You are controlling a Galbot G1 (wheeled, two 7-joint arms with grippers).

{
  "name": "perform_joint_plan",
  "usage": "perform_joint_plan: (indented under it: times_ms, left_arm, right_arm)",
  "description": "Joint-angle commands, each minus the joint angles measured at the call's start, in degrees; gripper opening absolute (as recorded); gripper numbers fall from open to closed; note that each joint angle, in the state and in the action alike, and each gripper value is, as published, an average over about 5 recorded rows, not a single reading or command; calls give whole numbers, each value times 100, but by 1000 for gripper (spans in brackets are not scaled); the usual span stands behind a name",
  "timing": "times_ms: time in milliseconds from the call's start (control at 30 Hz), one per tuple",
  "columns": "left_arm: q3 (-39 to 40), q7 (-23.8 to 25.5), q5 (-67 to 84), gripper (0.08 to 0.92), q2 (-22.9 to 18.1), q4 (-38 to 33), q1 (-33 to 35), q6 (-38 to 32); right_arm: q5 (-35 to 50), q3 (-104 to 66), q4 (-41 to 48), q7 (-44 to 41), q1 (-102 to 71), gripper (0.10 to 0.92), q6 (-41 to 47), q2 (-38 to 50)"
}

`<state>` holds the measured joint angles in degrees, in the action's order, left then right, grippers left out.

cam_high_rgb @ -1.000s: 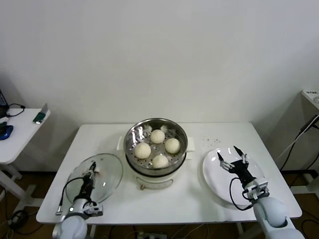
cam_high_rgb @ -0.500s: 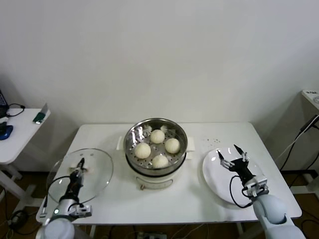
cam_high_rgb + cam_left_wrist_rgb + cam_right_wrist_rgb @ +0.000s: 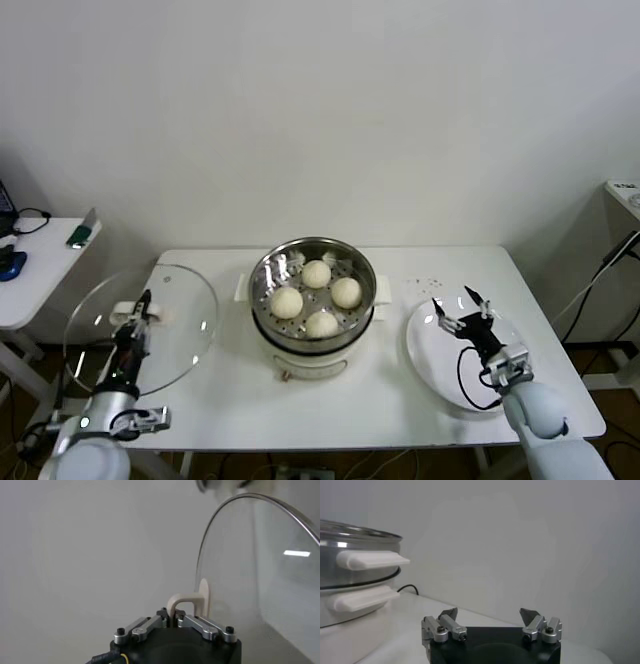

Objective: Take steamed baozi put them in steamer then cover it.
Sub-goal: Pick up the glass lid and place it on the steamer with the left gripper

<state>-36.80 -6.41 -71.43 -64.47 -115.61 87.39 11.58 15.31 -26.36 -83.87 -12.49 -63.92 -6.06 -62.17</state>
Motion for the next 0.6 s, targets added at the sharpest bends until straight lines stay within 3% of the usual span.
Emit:
perform_joint_plan:
  times_ms: [33, 167, 333, 600]
  left_arm:
    - [1712, 5, 978, 158, 1620, -1075, -430, 2168]
    - [2645, 254, 1037, 158, 1795, -1019, -1082, 2684]
    - [3711, 890, 748, 158, 1620, -750, -2185, 3216]
    - [4739, 1573, 201, 158, 718, -30, -3767, 3342]
  right_arm:
    - [-63, 145, 211, 3, 276, 823, 5, 43]
    - [-87, 182, 241, 4, 346, 823, 21, 49]
    - [-142, 227, 359, -6, 466, 823, 24, -6]
    - [-228, 214, 464, 2, 517, 823, 22, -110]
